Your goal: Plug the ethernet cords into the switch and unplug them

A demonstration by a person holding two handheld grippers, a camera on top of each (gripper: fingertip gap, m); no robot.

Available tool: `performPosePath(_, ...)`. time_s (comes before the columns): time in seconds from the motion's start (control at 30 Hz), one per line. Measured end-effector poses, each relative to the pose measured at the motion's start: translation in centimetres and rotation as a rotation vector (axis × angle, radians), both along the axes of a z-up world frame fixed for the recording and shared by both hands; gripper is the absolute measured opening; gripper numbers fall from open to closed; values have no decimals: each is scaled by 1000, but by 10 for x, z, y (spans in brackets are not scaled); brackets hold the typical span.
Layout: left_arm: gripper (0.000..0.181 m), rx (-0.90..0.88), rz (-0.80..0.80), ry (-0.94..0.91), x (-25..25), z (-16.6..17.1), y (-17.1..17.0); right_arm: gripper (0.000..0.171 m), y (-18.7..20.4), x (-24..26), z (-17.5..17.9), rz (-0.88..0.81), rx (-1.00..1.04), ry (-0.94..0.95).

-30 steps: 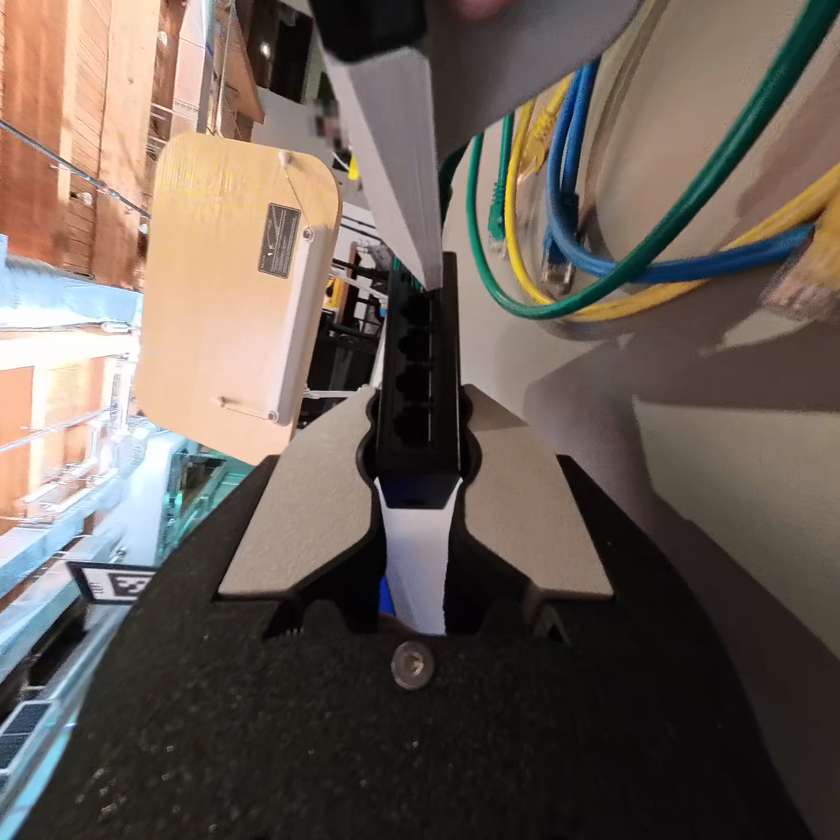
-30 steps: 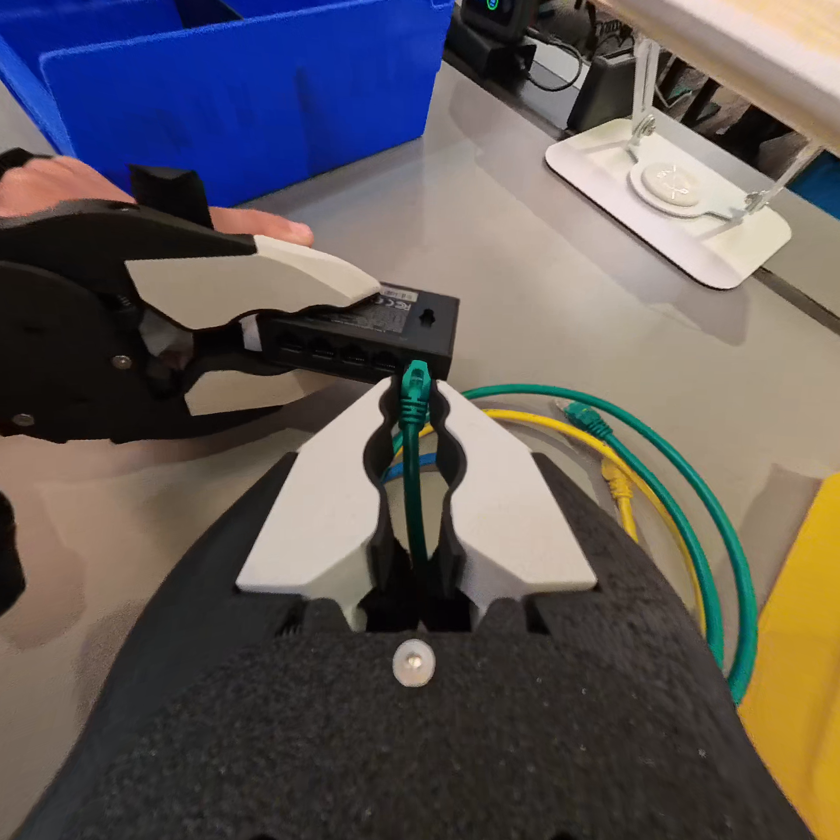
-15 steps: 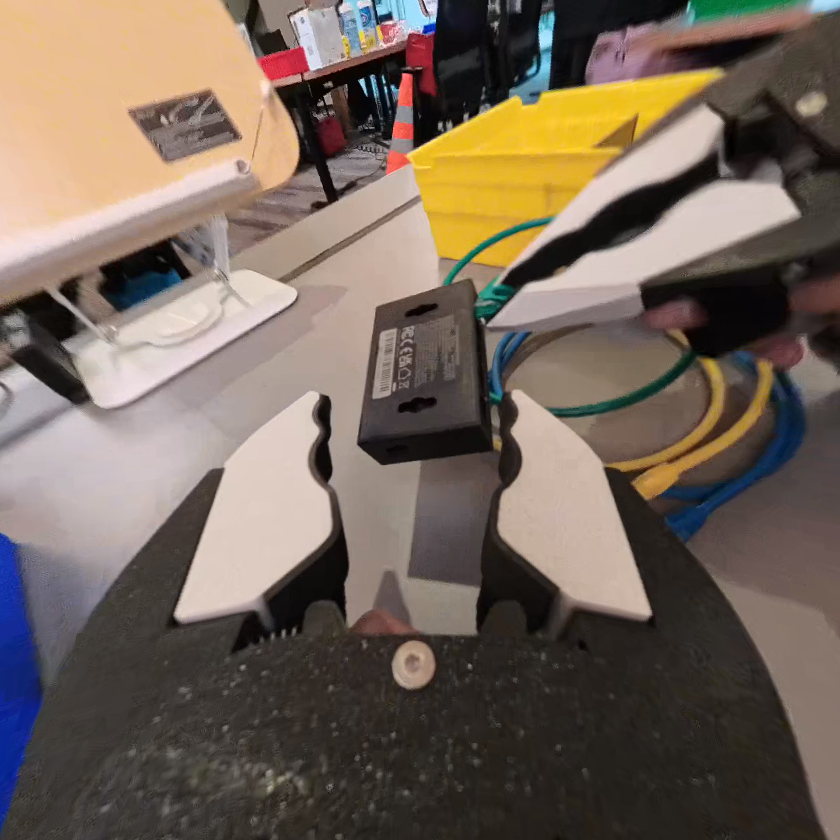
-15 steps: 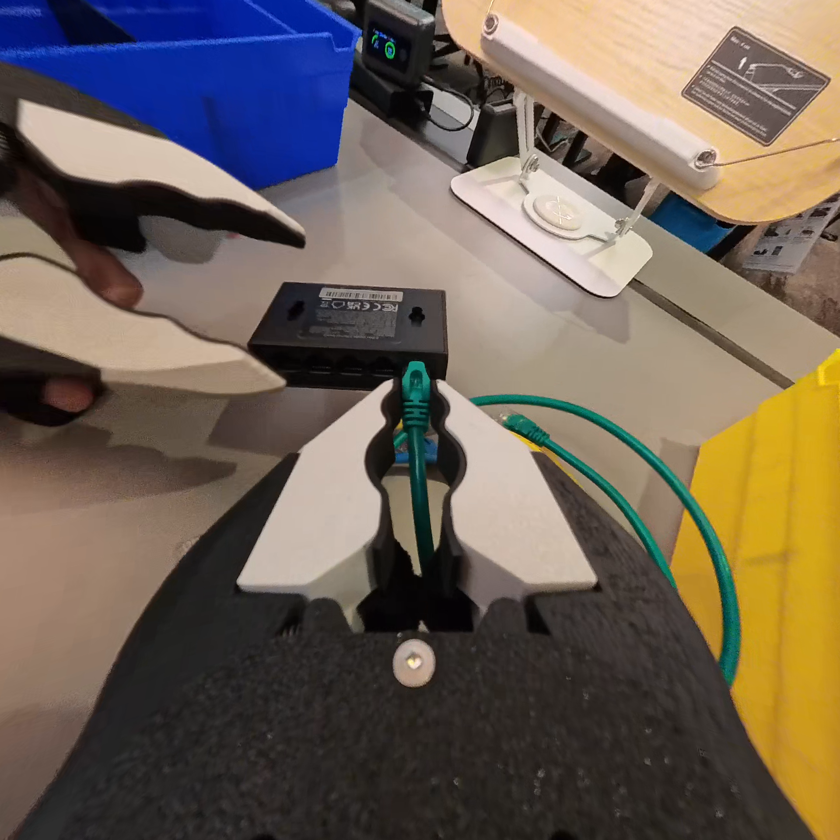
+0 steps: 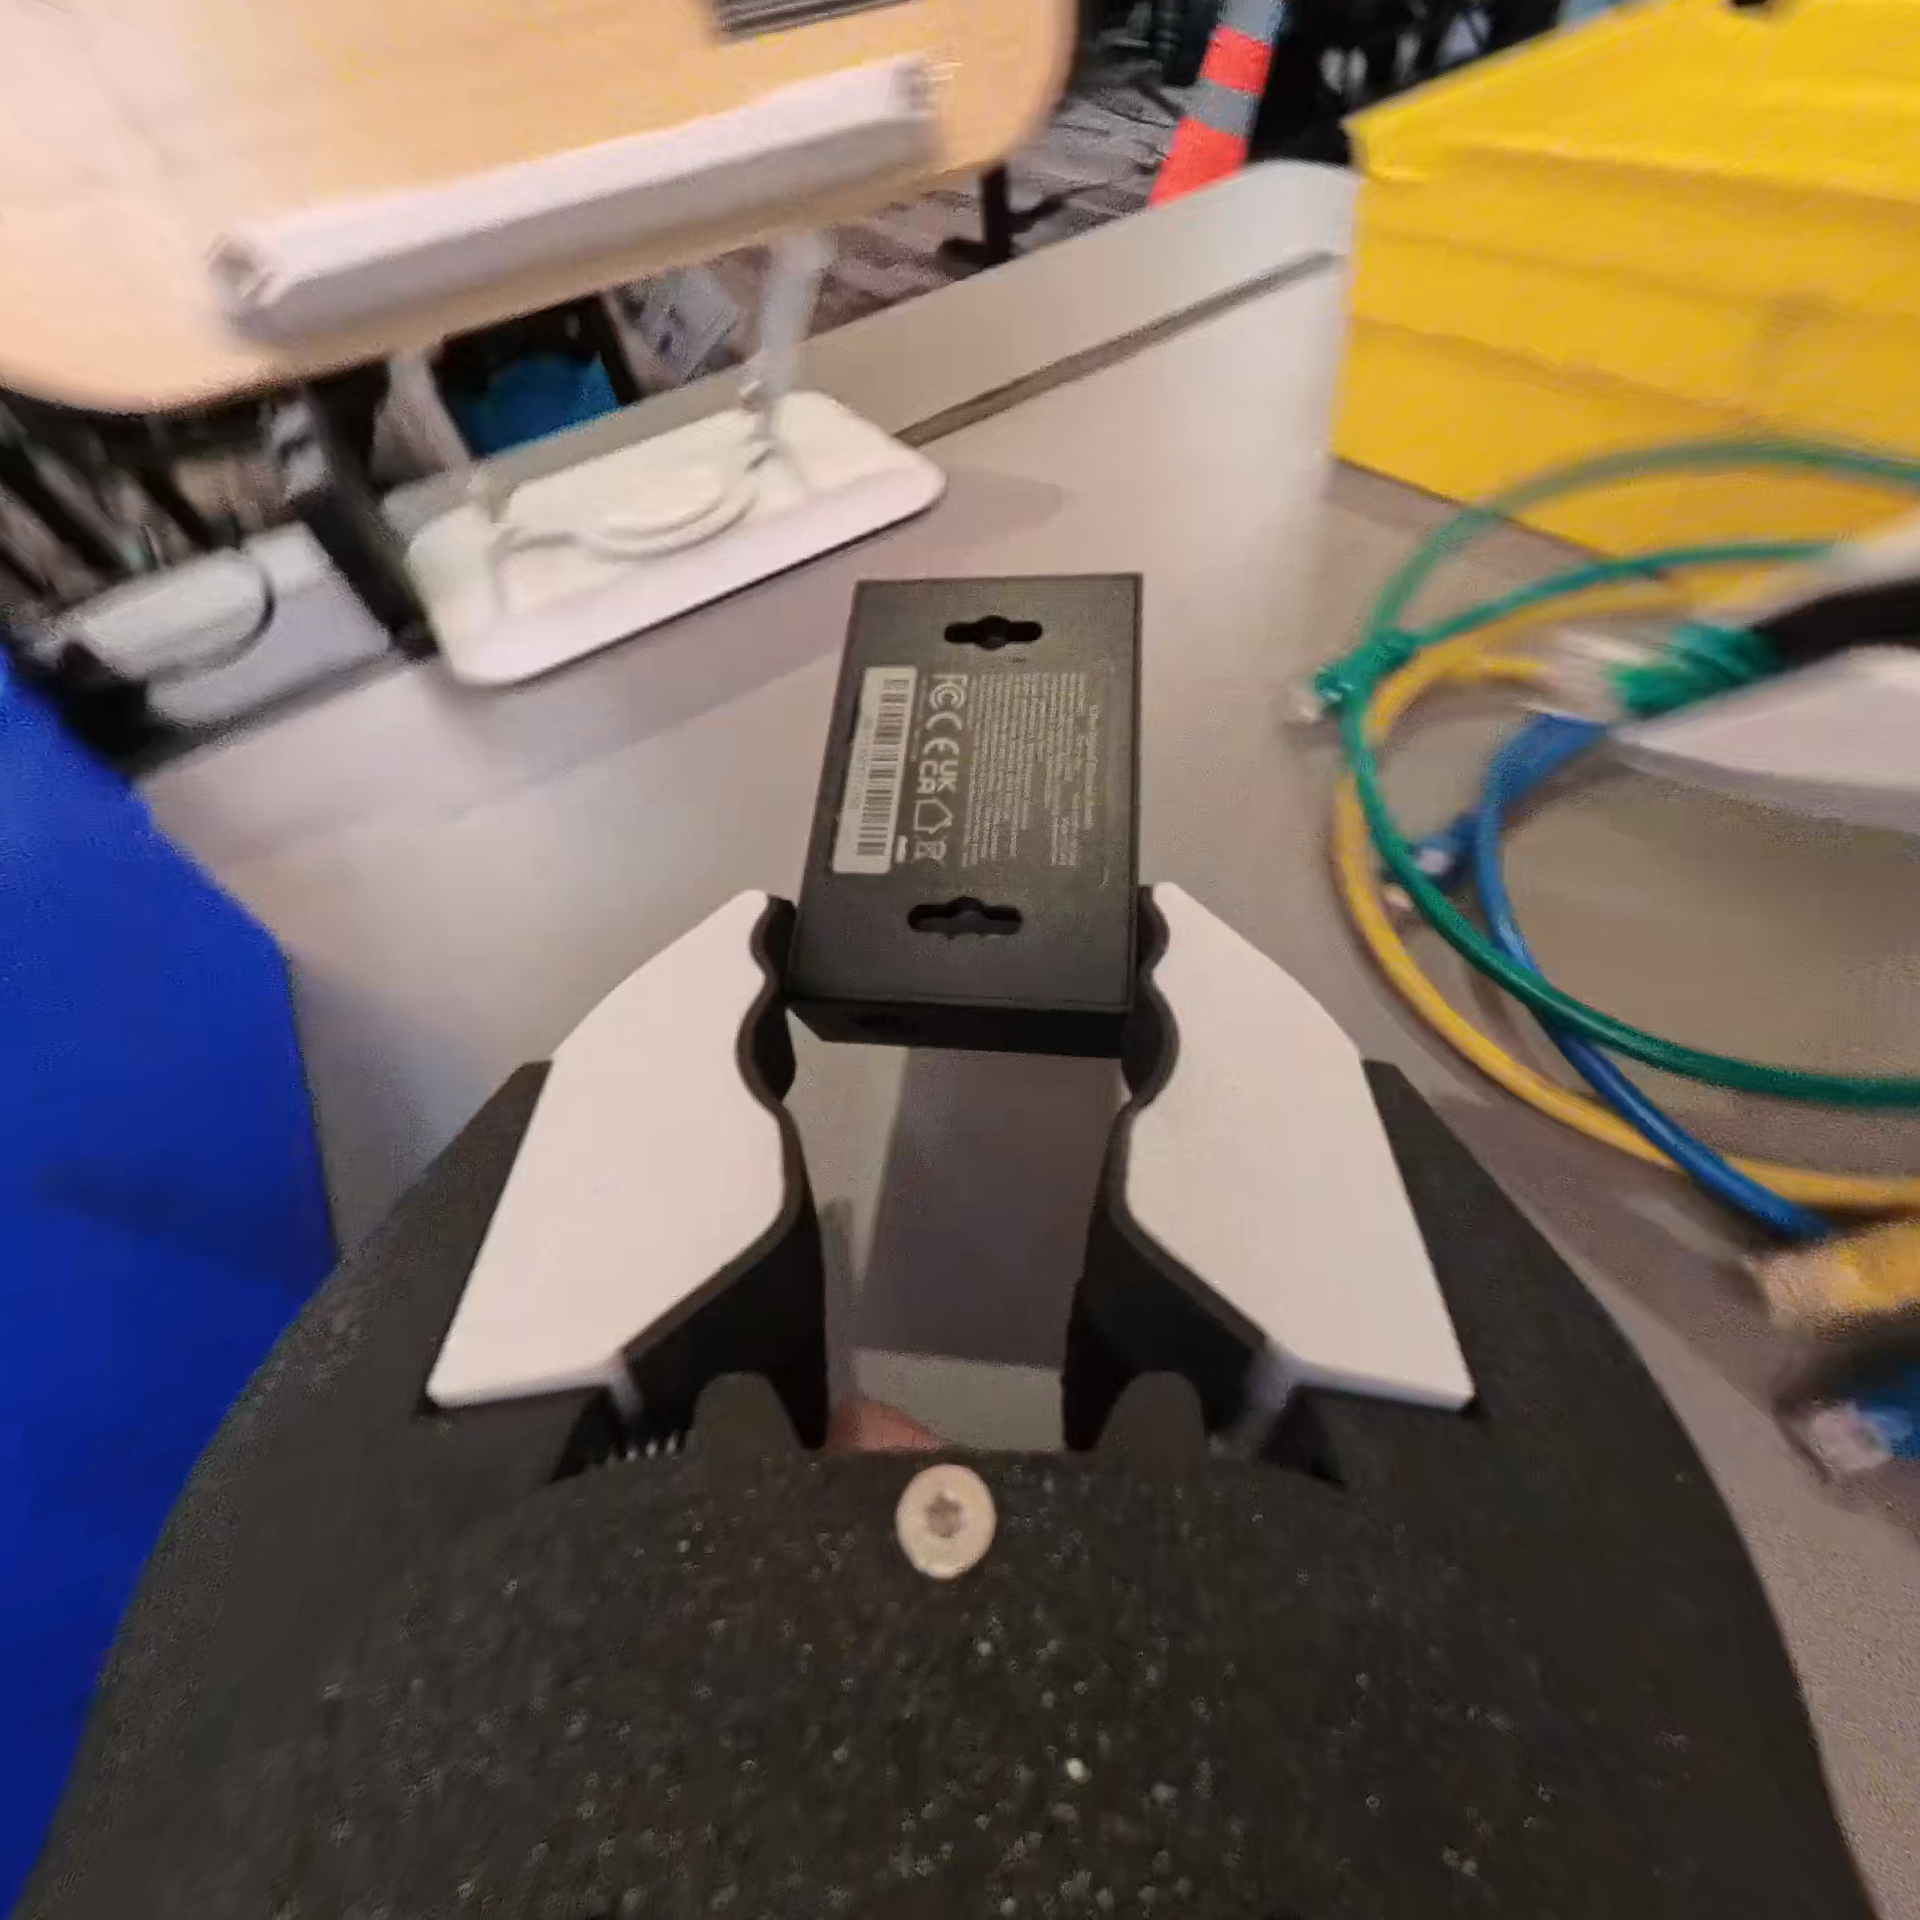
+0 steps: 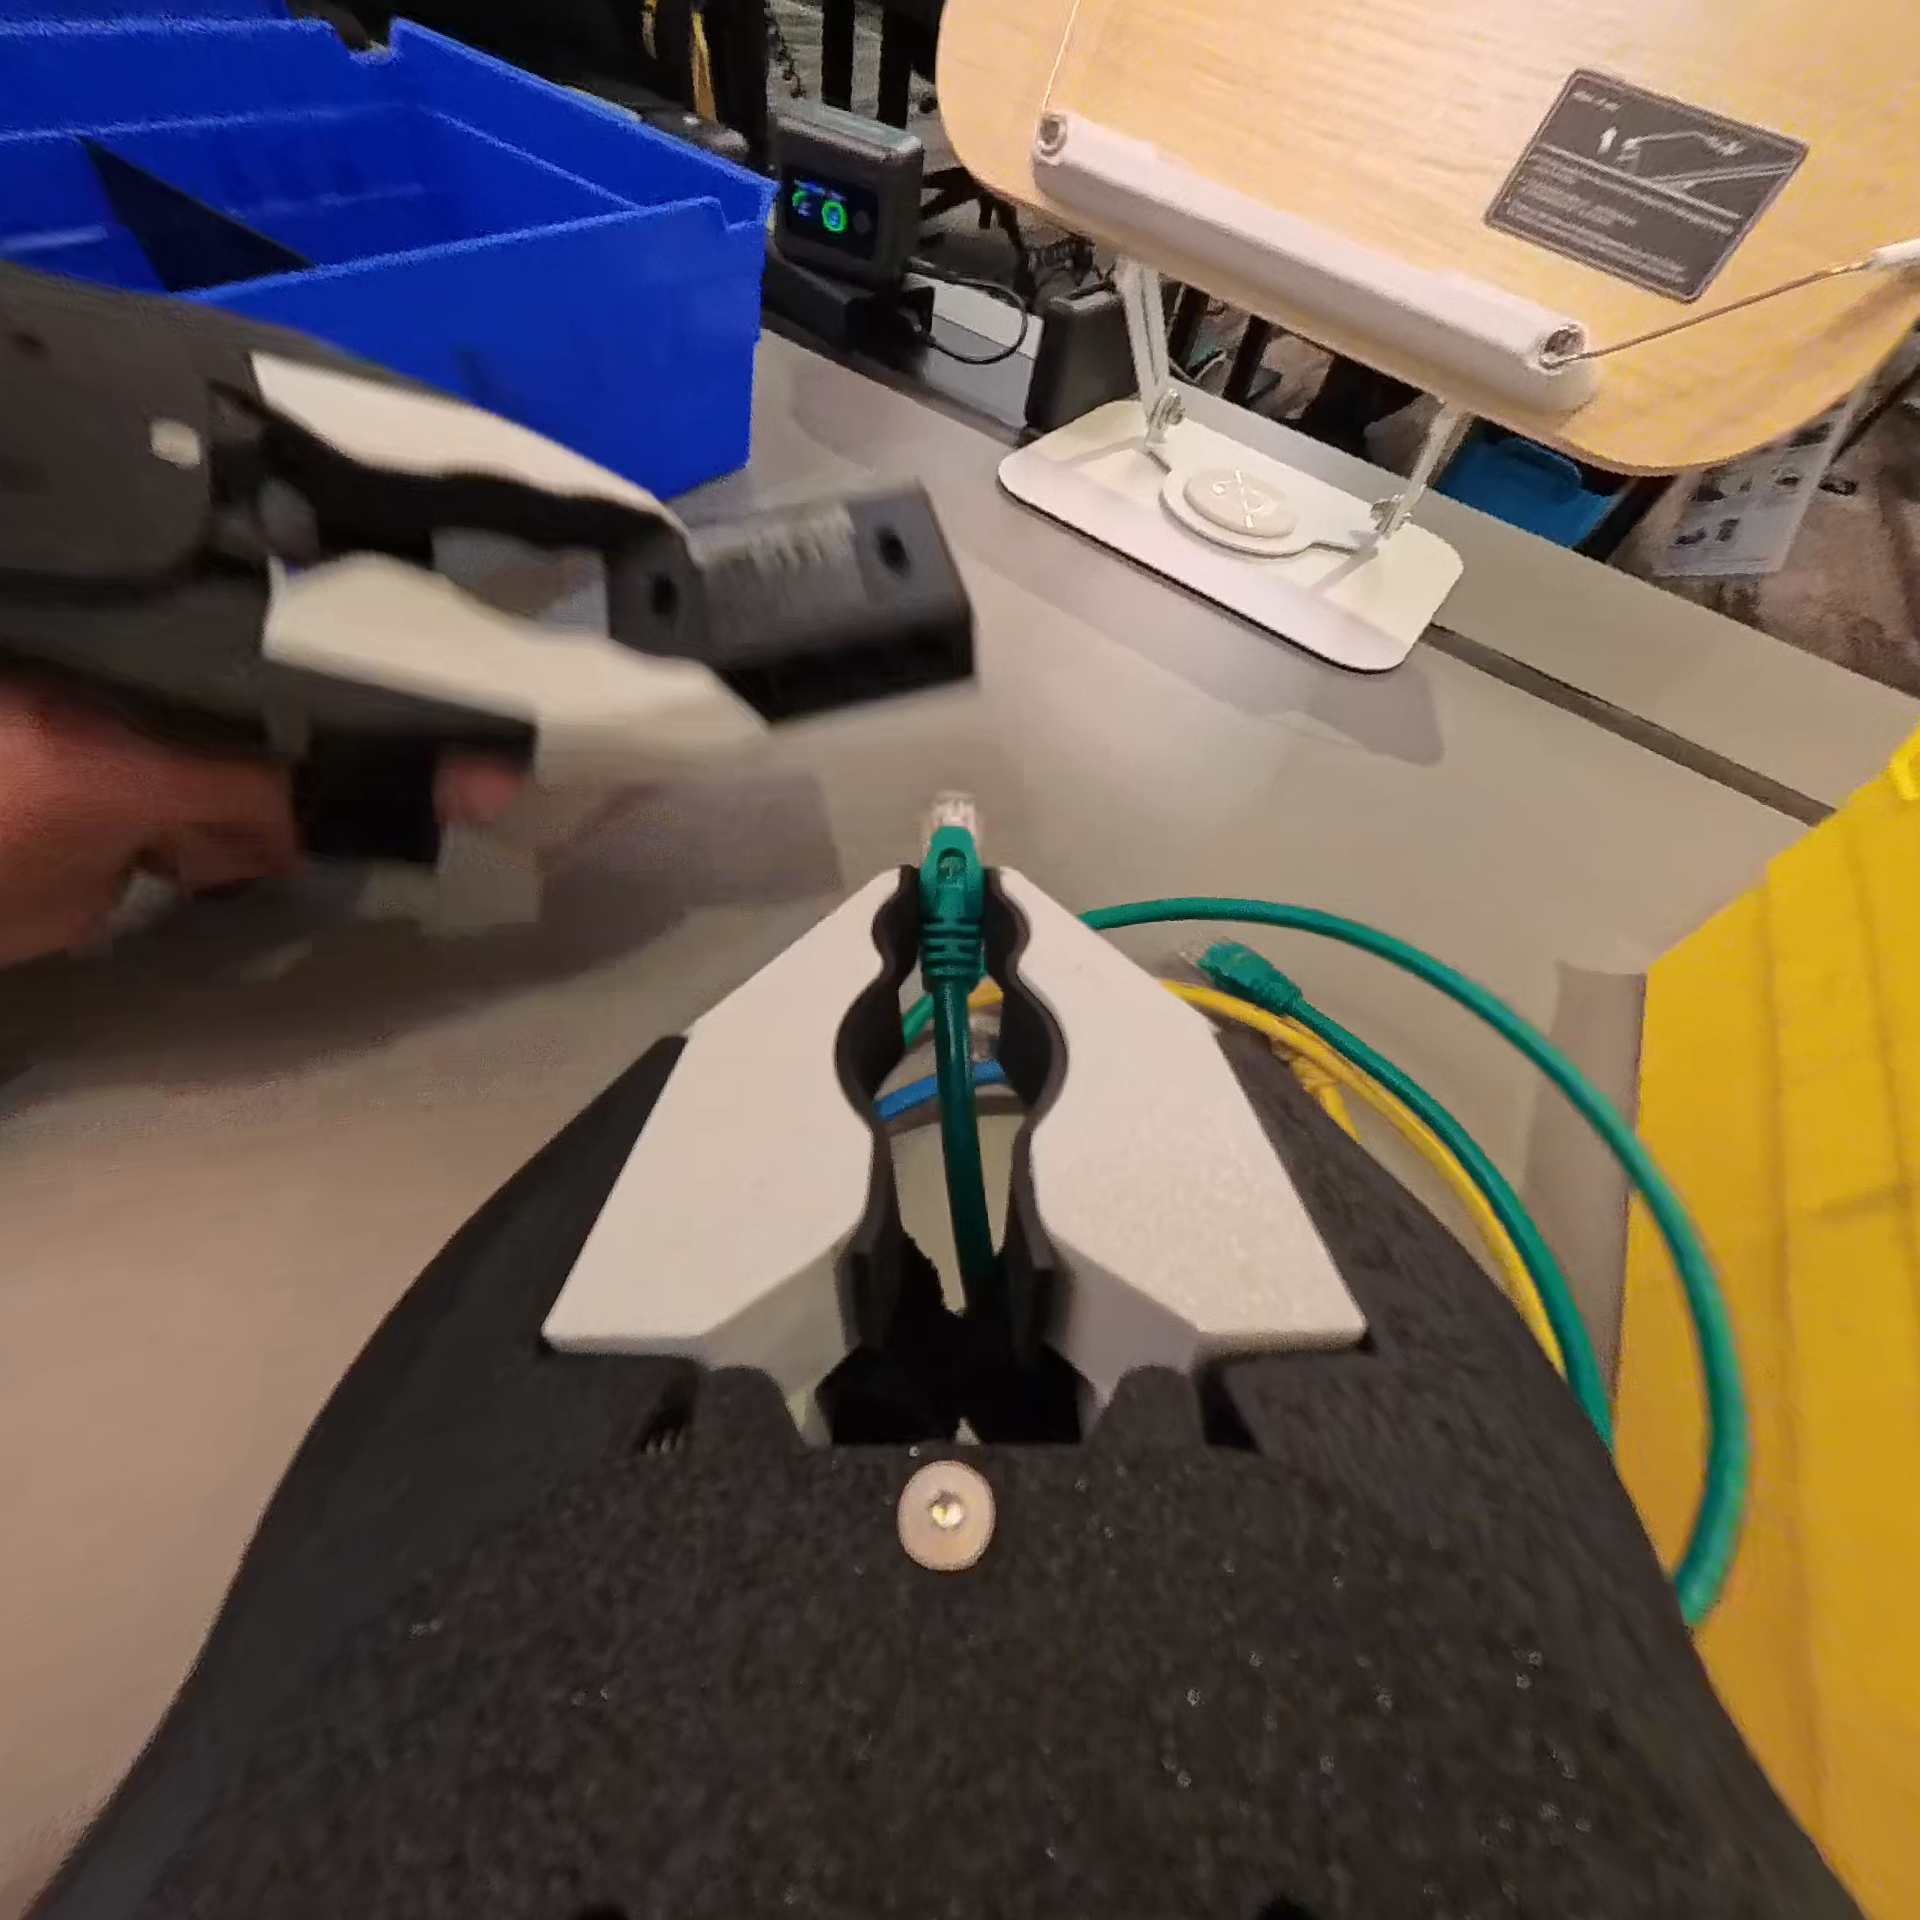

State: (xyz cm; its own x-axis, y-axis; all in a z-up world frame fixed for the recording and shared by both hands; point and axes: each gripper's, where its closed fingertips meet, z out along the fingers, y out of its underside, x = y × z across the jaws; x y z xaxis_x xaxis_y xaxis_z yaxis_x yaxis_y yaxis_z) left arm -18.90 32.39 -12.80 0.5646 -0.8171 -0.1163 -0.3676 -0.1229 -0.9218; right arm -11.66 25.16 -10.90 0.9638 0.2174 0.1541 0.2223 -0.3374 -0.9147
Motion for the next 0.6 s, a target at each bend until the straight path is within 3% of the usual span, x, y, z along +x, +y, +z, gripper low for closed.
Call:
performPosePath(0.07, 61, -56, 15, -65, -12, 5, 14, 11, -7, 0, -1, 14, 2, -7)
performPosePath(0.2, 61, 2, -58, -27, 3, 9, -6, 11, -16, -22, -8, 168, -92, 51)
performPosePath(0.33, 62, -27, -110, -55, 5, 8, -8, 11, -29, -26, -8, 192, -149, 10)
performPosePath(0.47, 62, -72, -122, -57, 7, 3, -8, 12, -50, -30, -43, 237, -317, 18)
performPosePath(0.53, 62, -72, -128, -49, 8, 1, -9, 20, -55, -33, -49, 247, -320, 94)
performPosePath(0.6, 62, -71, -133, -40, 8, 0, -11, 44, -57, -36, -44, 284, -330, 174)
